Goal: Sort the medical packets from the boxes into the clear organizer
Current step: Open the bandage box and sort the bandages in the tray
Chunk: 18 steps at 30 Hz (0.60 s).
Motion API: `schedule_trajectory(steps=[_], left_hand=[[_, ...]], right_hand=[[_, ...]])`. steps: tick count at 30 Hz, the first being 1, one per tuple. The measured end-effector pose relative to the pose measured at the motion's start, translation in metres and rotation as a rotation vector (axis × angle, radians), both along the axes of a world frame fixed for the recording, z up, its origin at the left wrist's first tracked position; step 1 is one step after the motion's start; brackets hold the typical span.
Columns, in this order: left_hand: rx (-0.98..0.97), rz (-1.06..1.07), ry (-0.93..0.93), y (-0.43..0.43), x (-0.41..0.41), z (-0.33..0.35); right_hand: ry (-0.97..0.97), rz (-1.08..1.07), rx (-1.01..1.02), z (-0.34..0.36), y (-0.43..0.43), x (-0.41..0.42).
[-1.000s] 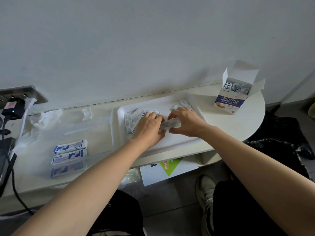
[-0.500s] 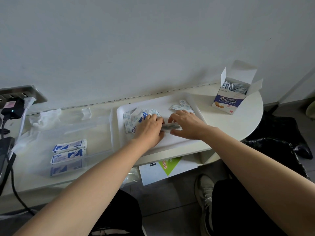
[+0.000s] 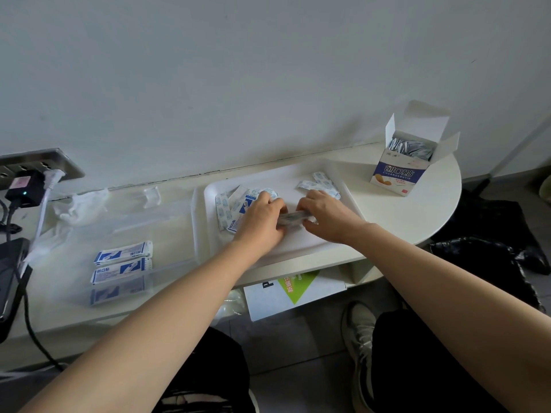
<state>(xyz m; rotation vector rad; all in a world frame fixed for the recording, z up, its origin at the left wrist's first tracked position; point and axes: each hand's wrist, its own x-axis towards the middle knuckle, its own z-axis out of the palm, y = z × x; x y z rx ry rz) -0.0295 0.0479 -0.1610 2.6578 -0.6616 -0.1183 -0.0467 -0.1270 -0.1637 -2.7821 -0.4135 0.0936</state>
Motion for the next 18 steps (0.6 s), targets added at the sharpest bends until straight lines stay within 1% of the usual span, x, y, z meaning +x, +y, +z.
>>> schedule_trajectory(steps=[2, 5, 8, 11, 13, 15, 18], left_hand=[[-0.017, -0.004, 0.02, -0.002, 0.0, 0.001], [-0.03, 0.0, 0.038, -0.001, -0.001, 0.001], [-0.007, 0.034, 0.024, 0.002, 0.0, -0.002], [0.06, 0.077, 0.022, 0.006, -0.001, -0.001], [0.075, 0.093, 0.038, 0.006, -0.002, -0.001], [0.049, 0.095, 0.057, 0.004, -0.002, -0.001], [0.003, 0.107, 0.084, -0.002, -0.001, -0.002]], right_hand=[[-0.003, -0.017, 0.066, 0.001, -0.003, 0.001], [0.055, 0.001, 0.088, 0.004, -0.003, -0.001], [0.057, -0.05, 0.073, 0.004, -0.006, -0.003], [0.042, -0.143, 0.009, 0.006, -0.009, -0.002], [0.079, -0.189, 0.001, 0.006, -0.007, -0.003], [0.114, -0.188, 0.041, 0.007, -0.003, -0.003], [0.107, -0.157, 0.07, 0.007, 0.001, -0.001]])
